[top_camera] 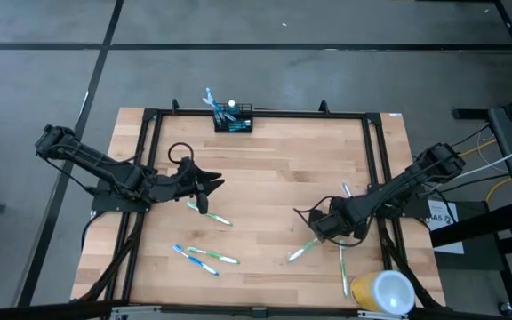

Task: Pick & Place toothbrushing station
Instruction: Put the green toothbrush into the black wire organizer

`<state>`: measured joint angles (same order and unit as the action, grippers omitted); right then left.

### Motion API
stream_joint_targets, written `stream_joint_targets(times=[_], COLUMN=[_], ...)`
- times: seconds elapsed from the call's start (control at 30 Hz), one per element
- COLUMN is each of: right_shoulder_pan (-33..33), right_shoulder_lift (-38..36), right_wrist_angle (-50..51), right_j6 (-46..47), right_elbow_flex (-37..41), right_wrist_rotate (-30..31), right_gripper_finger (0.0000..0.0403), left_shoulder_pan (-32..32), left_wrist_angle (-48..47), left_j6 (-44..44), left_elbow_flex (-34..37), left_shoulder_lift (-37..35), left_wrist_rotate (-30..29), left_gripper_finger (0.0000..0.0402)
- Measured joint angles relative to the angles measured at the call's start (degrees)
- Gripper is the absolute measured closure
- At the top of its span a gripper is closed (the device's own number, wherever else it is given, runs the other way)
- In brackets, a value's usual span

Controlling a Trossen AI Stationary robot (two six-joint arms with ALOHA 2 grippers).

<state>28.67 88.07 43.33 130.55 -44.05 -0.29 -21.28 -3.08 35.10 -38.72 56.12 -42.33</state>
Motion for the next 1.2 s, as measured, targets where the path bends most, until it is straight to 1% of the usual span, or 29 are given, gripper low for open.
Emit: stream_joint_targets(times=[0.07, 0.1, 0.2, 0.23, 0.27, 0.37, 0.43, 0.53, 0.6, 0.7, 0.8, 0.9, 1.0, 1.07, 1.2], right_shoulder_pan=[0.0, 0.0, 0.0, 0.2, 0.2, 0.3, 0.3, 0.1, -0.6, -2.2, -4.2, -8.2, -13.5, -17.4, -25.3], right_shoulder_lift=[0.0, 0.0, 0.0, 0.0, 0.0, 0.0, 0.0, 0.0, 0.0, 0.0, 0.0, 0.0, 0.0, 0.0, 0.0], right_wrist_angle=[-0.3, -0.6, -2.8, -3.9, -4.7, -6.4, -6.8, -7.0, -7.2, -7.5, -12.0, -18.4, -25.0, -29.4, -38.6], right_j6=[0.0, 0.0, 0.0, -0.1, -0.2, -0.2, -1.3, -5.8, -10.1, -18.3, -32.4, -49.5, -62.0, -68.9, -82.3], right_elbow_flex=[0.1, 0.1, 0.1, 0.1, 0.1, 0.0, -1.1, -4.1, -6.8, -11.4, -15.6, -18.4, -19.0, -19.0, -19.0], right_wrist_rotate=[1.5, 2.5, 6.3, 8.1, 9.9, 14.5, 19.9, 31.0, 37.7, 45.6, 51.7, 51.9, 49.4, 46.9, 39.3], right_gripper_finger=[0.0281, 0.0296, 0.0368, 0.0385, 0.0391, 0.0397, 0.0399, 0.04, 0.04, 0.0401, 0.0401, 0.0402, 0.0402, 0.0402, 0.0402], left_shoulder_pan=[0.0, 0.0, 0.0, 0.0, 0.0, 0.0, 0.0, 0.0, 0.0, 0.0, 0.0, -0.3, -1.4, -2.1, -3.8], left_wrist_angle=[0.5, 0.6, 0.8, 0.8, 0.8, 0.8, 0.5, -1.1, -3.3, -7.4, -11.1, -12.8, -13.0, -13.0, -13.0], left_j6=[0.1, 0.1, 0.1, 0.1, 0.1, 0.5, 1.2, 2.7, 4.5, 7.8, 10.9, 13.7, 15.4, 16.7, 19.2], left_elbow_flex=[0.0, 0.0, 0.0, 0.0, 0.0, 0.0, 0.0, 0.0, 0.0, 0.0, 0.0, 0.0, 0.0, 0.0, 0.0], left_shoulder_lift=[0.0, 0.0, 0.0, 0.0, 0.0, 0.0, 0.0, 0.0, 0.0, 0.0, 0.0, 0.0, 0.0, 0.0, 0.0], left_wrist_rotate=[0.0, 0.0, 0.0, 0.0, 0.3, 0.8, 1.4, 1.9, 1.9, 1.9, 2.5, 3.4, 3.4, 3.1, 1.4], left_gripper_finger=[0.0299, 0.0299, 0.03, 0.03, 0.03, 0.03, 0.03, 0.03, 0.03, 0.03, 0.0299, 0.0299, 0.0299, 0.0299, 0.0299])
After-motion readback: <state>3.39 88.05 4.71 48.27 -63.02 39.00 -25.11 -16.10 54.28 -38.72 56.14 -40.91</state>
